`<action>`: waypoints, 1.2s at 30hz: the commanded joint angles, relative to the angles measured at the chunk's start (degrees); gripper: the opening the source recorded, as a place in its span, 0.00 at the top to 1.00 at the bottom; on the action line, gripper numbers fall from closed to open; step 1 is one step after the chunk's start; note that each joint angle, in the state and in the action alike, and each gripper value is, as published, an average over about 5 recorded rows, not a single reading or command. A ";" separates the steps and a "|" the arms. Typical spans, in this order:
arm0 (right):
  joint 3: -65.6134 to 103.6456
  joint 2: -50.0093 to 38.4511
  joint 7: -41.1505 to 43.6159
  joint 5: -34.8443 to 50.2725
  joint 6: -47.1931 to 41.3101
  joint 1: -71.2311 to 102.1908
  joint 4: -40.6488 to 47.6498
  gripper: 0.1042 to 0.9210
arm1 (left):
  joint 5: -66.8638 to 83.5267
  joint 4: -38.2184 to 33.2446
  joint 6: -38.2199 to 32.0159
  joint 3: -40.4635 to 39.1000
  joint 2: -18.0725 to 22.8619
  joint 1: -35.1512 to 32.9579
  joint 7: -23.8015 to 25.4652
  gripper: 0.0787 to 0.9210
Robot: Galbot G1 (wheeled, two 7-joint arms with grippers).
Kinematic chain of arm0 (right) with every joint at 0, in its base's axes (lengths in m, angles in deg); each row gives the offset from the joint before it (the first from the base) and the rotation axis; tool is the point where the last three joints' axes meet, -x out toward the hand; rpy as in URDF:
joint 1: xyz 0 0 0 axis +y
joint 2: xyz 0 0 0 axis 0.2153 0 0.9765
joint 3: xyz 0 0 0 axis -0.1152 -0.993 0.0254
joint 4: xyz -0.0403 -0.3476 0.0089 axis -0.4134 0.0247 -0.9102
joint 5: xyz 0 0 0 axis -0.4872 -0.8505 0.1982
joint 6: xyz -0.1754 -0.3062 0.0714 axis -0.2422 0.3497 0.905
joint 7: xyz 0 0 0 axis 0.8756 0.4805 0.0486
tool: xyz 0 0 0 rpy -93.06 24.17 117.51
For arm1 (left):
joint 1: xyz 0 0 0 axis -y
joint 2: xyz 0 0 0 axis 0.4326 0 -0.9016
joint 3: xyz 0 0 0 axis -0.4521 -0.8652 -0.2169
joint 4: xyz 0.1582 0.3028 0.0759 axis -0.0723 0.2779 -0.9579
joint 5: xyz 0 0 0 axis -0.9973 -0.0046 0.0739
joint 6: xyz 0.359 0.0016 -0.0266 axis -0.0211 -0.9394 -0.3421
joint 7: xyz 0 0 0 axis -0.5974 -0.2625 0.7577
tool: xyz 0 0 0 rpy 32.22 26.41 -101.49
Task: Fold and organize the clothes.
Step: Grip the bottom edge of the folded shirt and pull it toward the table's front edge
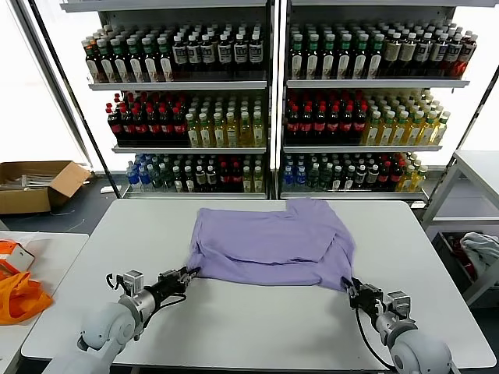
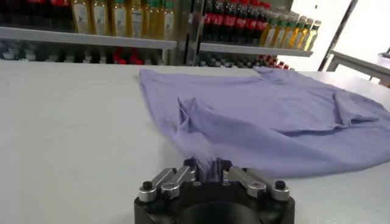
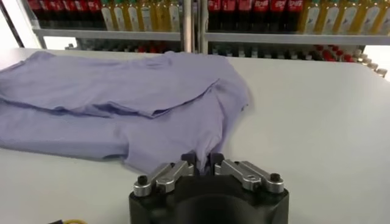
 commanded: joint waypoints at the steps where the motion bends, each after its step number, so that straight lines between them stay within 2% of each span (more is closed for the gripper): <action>1: 0.00 0.18 -0.34 0.01 0.02 0.47 -0.60 0.98 | 1.11 -1.03 -0.75 1.24 -1.06 -2.09 0.69 0.89; 3: 0.12 -0.19 -0.31 0.00 0.02 1.01 -1.25 0.98 | 1.10 -2.59 -0.77 2.07 -1.57 -3.69 0.44 0.95; 6: 0.74 -1.10 0.25 0.01 -0.24 3.23 -3.24 0.98 | -0.18 -6.06 -0.75 3.27 -2.30 -7.10 -0.30 0.98; 18: 7.06 -3.55 3.23 -0.19 -0.01 17.38 -11.94 0.98 | -6.13 -21.72 -0.48 10.51 -1.75 -24.60 -2.91 0.99; 25: 10.51 -3.82 4.33 -0.31 0.81 24.43 -14.76 0.98 | -10.27 -27.64 0.82 14.94 -0.49 -33.29 -2.58 0.99; 32: 11.10 -3.77 4.21 -0.29 -0.47 25.49 -16.78 0.97 | -11.33 -29.71 3.02 16.74 0.22 -36.63 -2.80 0.99; 36: 11.80 -3.44 4.97 -0.30 0.18 23.93 -16.80 0.86 | -9.18 -29.47 3.34 18.87 -0.23 -35.18 -2.54 0.96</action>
